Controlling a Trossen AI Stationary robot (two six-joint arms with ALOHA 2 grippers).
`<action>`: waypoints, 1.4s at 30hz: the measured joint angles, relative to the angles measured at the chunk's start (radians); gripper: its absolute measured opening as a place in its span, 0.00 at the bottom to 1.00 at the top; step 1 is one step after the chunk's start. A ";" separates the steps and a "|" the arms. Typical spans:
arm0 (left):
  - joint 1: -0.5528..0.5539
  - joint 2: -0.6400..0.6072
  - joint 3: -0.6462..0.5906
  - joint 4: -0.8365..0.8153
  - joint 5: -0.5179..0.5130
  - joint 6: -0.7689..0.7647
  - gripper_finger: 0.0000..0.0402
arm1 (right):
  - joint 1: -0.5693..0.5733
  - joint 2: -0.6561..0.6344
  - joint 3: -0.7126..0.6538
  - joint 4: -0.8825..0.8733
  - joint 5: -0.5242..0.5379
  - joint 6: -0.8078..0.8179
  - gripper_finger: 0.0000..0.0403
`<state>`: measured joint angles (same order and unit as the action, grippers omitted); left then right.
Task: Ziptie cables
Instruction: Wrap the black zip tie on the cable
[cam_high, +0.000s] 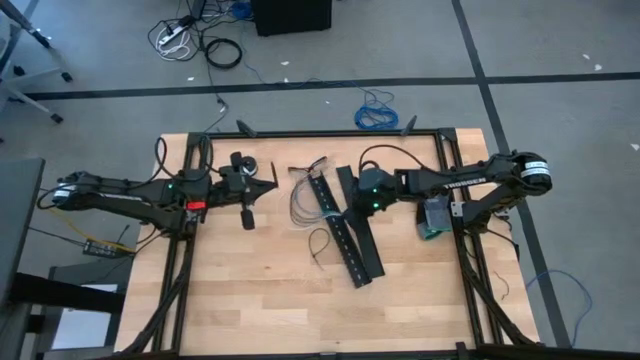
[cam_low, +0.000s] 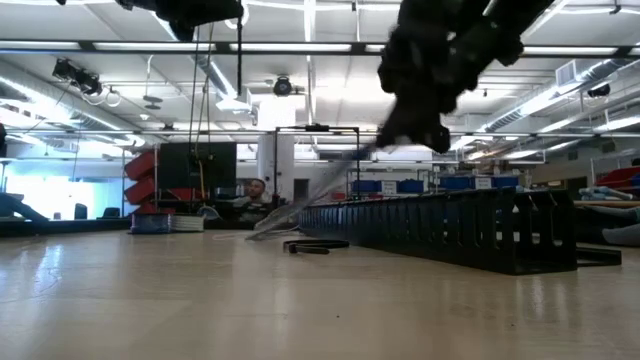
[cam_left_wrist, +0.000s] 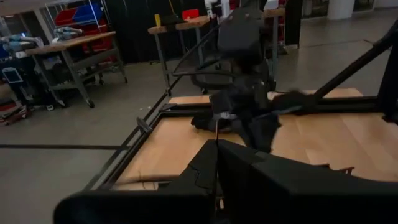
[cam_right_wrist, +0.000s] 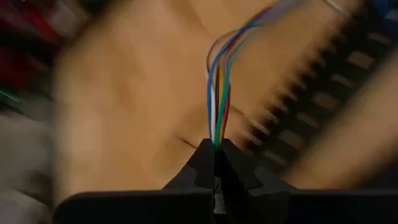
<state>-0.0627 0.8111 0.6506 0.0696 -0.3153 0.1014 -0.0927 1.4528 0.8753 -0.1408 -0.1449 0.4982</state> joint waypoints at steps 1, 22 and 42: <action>0.002 0.006 0.000 0.017 0.000 0.002 0.00 | -0.006 0.000 0.000 -0.043 0.021 -0.082 0.00; 0.003 0.013 0.000 0.015 0.003 0.008 0.00 | -0.048 -0.007 0.000 -0.402 0.234 -0.327 0.05; 0.003 0.013 0.000 0.013 0.002 0.011 0.00 | -0.053 -0.009 0.251 -0.566 0.285 -0.169 0.55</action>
<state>-0.0593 0.8242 0.6510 0.0826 -0.3130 0.1120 -0.1462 1.4441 1.1261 -0.7072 0.1406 0.3294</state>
